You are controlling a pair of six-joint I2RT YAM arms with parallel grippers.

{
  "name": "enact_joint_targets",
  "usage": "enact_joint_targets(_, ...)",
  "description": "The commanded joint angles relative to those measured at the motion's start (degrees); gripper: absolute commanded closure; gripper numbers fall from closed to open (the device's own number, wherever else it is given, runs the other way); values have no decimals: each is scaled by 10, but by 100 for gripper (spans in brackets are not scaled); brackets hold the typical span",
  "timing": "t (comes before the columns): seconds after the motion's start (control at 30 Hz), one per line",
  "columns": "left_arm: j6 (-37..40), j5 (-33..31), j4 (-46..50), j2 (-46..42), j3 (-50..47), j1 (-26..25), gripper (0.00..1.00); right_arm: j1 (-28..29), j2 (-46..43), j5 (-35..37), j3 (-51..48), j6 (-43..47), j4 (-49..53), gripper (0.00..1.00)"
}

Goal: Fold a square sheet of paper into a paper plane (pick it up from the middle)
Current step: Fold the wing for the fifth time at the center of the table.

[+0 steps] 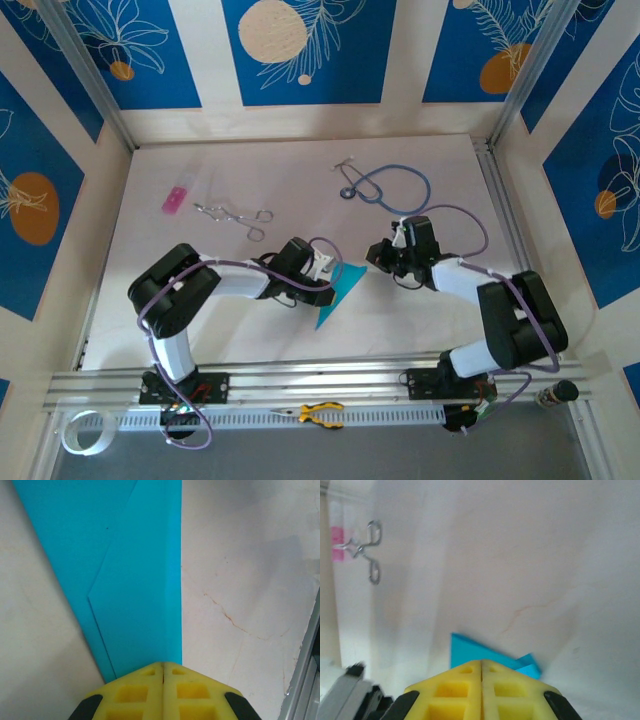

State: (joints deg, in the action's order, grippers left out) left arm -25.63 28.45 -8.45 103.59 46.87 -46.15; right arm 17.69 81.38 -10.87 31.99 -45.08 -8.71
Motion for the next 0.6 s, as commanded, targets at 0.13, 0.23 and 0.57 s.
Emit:
enact_joint_targets(0.13, -6, -37, 92, 25, -1, 0, 100, 65, 22, -19, -15, -11, -9, 92)
enact_joint_targets(0.23, -6, -36, 92, 26, 3, 0, 100, 72, 53, -22, -5, -13, -15, 93)
enact_joint_targets(0.57, -14, -25, 107, -1, 15, 0, 100, 55, 125, 19, 18, -20, 30, 97)
